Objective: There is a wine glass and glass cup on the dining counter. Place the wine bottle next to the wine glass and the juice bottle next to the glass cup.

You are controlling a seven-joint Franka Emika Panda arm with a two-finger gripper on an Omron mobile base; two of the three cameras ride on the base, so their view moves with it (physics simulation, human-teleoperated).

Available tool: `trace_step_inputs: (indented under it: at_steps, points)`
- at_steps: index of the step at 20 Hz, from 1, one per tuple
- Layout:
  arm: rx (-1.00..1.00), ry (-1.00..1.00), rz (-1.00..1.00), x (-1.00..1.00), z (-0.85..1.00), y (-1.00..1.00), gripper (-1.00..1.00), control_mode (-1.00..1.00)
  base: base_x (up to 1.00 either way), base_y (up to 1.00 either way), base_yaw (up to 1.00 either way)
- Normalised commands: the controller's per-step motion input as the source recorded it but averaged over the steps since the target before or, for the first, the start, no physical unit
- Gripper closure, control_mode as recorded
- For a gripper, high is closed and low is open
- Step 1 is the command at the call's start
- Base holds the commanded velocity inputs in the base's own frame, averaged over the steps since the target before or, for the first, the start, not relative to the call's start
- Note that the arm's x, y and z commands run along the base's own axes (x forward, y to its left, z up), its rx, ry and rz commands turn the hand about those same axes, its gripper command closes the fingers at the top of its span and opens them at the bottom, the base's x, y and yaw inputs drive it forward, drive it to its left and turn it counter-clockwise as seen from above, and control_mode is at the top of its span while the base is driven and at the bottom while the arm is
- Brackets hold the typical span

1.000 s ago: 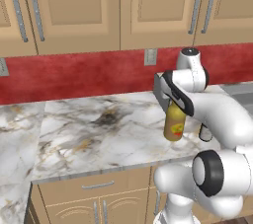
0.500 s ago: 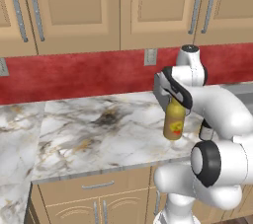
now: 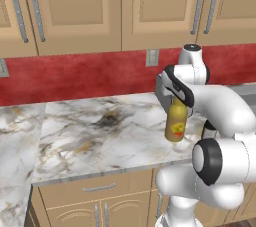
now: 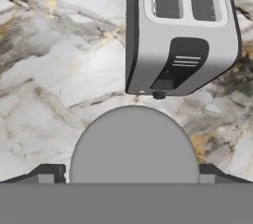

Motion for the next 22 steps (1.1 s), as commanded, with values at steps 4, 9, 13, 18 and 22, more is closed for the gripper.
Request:
trace_step_inputs:
  at_steps: [4, 9, 13, 18, 22]
  points:
    - [0.0, 0.04, 0.0, -0.02, -0.18, 0.0, 1.0, -1.0, 0.0, 0.0, 0.0]
    - [0.0, 0.02, 0.0, -0.07, -0.12, 0.0, 1.0, -1.0, 0.0, 0.0, 0.0]
    - [0.07, 0.0, 0.0, -0.18, 0.04, 0.0, 1.0, -1.0, 0.0, 0.0, 0.0]
    - [0.13, 0.0, -0.02, -0.35, 0.29, 0.01, 1.0, -1.0, 0.0, 0.0, 0.0]
    - [0.11, 0.0, -0.04, -0.4, 0.44, 0.07, 1.0, -1.0, 0.0, 0.0, 0.0]
